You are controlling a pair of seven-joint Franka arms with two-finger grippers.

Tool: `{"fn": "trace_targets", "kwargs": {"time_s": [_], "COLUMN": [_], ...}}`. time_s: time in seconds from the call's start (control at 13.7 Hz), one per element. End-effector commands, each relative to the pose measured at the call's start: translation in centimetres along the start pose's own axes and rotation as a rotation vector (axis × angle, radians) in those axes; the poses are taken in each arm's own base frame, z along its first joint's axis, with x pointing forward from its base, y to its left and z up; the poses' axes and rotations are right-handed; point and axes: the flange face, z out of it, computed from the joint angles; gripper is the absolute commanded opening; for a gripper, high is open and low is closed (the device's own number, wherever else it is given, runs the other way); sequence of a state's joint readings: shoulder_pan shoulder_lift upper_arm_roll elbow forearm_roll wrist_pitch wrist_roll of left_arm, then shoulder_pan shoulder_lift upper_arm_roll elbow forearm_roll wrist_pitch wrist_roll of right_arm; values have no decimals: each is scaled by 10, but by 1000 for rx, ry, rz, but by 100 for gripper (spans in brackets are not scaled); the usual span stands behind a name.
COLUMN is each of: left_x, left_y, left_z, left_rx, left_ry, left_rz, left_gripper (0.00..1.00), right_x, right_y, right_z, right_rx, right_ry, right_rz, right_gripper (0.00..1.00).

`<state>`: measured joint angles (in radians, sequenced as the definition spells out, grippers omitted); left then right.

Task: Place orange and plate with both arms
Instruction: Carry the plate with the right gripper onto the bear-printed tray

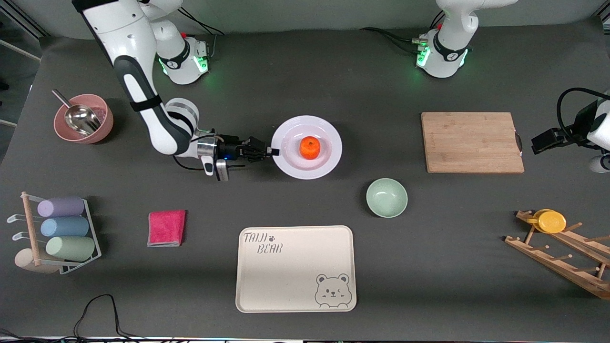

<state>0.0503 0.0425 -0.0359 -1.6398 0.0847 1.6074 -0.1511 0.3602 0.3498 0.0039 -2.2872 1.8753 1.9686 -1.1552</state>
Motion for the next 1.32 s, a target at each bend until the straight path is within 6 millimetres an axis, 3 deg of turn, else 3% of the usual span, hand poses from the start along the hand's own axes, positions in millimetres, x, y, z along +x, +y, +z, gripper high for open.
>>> {"fn": "trace_targets", "kwargs": {"time_s": [0.0, 0.15, 0.29, 0.51, 0.8, 0.95, 1.24], "left_x": [1, 1, 4, 4, -1, -2, -1], "left_y": [-1, -4, 1, 2, 22, 28, 37], "left_z": [-6, -6, 0, 0, -1, 0, 2], "left_rx": [14, 5, 6, -1, 0, 4, 5], "left_ry": [-6, -5, -9, -3, 1, -3, 0], "left_rz": [17, 69, 78, 72, 86, 77, 89], "left_gripper": [100, 100, 100, 100, 100, 100, 100], "right_x": [39, 85, 138, 210, 292, 315, 307], "right_y": [11, 23, 20, 19, 15, 21, 52], "right_z": [4, 16, 26, 8, 8, 9, 13], "right_rx": [8, 24, 38, -16, -15, -11, -33], "right_ry": [19, 46, 54, 57, 107, 125, 117], "right_rz": [3, 21, 71, 61, 43, 21, 6], "right_gripper": [0, 0, 0, 0, 0, 0, 0]}}
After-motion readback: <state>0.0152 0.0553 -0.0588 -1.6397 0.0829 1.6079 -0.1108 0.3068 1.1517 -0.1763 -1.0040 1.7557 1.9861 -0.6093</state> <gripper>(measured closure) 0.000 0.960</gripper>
